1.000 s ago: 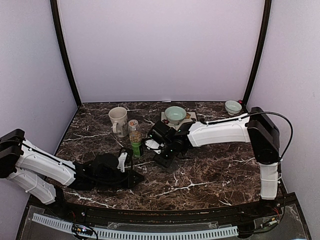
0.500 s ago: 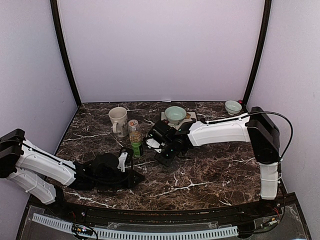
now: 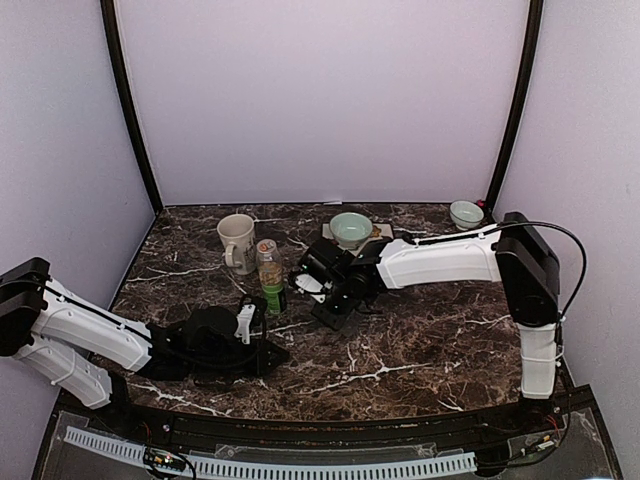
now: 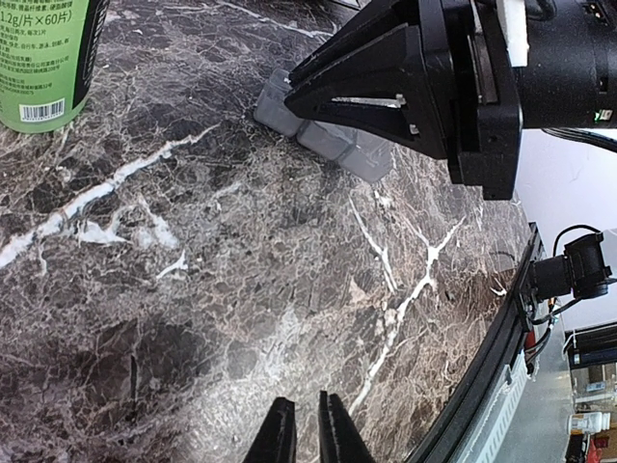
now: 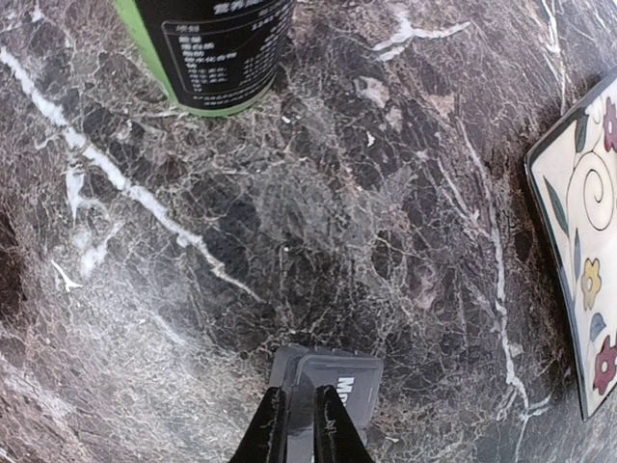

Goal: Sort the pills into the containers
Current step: Open the lid of the pill container.

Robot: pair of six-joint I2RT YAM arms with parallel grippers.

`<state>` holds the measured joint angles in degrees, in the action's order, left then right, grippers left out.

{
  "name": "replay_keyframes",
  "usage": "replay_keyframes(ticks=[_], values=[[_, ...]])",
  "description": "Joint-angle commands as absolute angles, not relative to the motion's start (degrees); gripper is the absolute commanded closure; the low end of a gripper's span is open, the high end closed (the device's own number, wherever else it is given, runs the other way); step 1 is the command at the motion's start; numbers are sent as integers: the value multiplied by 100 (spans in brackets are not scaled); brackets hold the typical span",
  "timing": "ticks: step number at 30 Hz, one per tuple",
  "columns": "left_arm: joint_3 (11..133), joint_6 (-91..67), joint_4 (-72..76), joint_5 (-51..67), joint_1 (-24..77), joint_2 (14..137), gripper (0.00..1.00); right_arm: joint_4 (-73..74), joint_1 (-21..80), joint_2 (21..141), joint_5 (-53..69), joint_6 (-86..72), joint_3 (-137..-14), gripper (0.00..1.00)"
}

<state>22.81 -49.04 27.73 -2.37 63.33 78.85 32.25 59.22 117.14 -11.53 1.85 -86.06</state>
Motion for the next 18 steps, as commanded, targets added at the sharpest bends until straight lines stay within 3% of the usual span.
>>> replay_keyframes(ticks=[1,18], values=[[2343,-4789,2892,-205,6372,7893,87,3338,5879,11750,-1181,106,-8761,89],[2336,-4755,2926,-209,6373,7925,87,3313,5880,11502,-1307,16,-8619,95]])
